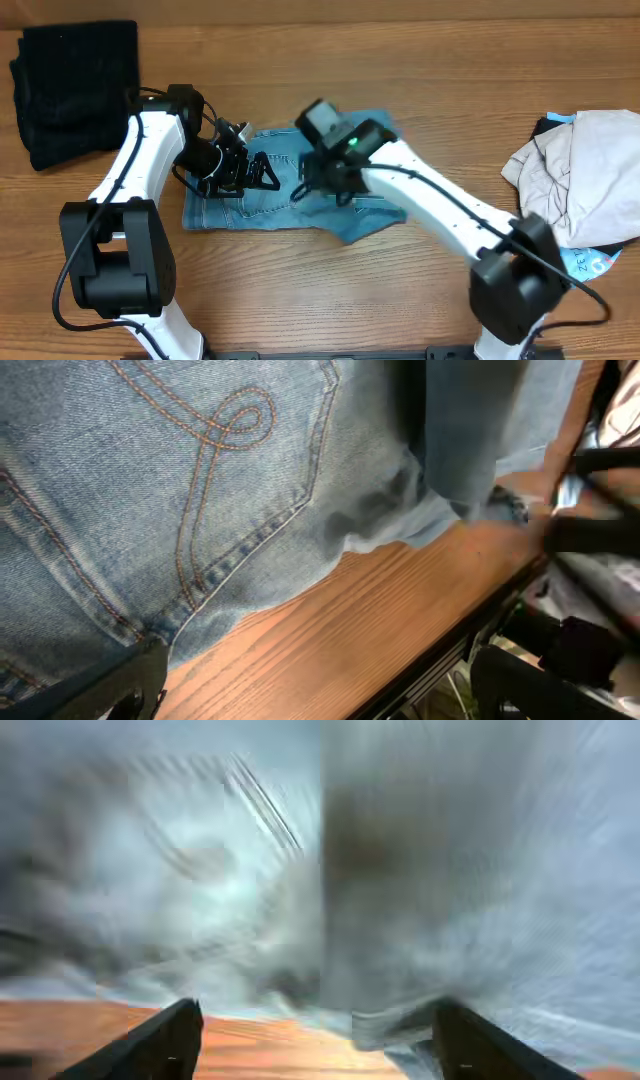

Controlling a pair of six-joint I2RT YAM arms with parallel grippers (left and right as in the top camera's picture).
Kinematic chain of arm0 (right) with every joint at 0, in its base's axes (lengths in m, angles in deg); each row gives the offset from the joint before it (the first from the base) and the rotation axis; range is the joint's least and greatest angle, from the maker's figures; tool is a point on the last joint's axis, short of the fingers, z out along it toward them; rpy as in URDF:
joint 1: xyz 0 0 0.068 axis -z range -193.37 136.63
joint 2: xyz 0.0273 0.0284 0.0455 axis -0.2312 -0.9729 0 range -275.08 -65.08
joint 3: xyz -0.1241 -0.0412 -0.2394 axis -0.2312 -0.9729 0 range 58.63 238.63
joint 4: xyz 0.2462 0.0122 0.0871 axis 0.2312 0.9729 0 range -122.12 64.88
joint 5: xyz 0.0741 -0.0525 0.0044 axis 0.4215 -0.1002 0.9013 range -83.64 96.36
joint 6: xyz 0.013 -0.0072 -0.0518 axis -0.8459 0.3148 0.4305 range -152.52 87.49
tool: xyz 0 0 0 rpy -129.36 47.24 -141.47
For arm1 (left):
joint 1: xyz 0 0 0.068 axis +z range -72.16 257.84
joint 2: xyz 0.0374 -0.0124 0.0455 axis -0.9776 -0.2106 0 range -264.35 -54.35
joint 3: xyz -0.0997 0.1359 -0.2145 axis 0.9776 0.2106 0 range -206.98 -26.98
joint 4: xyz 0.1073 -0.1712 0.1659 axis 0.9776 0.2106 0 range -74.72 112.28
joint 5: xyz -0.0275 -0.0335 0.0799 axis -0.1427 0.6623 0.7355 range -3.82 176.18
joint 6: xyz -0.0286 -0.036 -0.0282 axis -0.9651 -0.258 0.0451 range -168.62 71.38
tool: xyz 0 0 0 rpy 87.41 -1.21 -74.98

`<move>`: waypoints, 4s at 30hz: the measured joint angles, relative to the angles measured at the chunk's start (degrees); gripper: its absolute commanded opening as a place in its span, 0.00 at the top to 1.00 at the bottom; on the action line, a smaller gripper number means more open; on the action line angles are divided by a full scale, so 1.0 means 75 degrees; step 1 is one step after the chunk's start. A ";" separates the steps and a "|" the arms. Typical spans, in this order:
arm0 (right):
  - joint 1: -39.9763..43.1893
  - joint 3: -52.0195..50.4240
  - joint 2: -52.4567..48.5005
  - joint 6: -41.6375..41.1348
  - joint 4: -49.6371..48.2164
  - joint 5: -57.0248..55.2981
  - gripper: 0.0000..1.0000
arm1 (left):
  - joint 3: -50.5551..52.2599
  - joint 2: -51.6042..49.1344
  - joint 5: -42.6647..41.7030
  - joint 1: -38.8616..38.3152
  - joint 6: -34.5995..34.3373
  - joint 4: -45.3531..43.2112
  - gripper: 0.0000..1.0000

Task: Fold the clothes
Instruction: 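Grasp the folded right edge and fold it leftward with the right gripper, then release the right gripper and pull the left end leftward with the left gripper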

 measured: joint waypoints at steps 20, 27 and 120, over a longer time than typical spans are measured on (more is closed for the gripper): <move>0.1064 -0.1247 -0.0924 0.0350 -0.1990 0.1393 0.88 | 0.0000 0.0000 0.0146 0.0000 0.0000 0.0003 0.00; 0.1052 -0.1990 -0.0863 0.0283 -0.2261 0.1664 0.96 | 0.0000 0.0000 0.0146 0.0000 0.0000 -0.0006 0.00; 0.2600 -0.3500 0.2521 0.1582 -0.0679 0.0720 0.00 | 0.1358 -0.1125 -0.0854 0.1821 -0.0606 -0.3754 0.96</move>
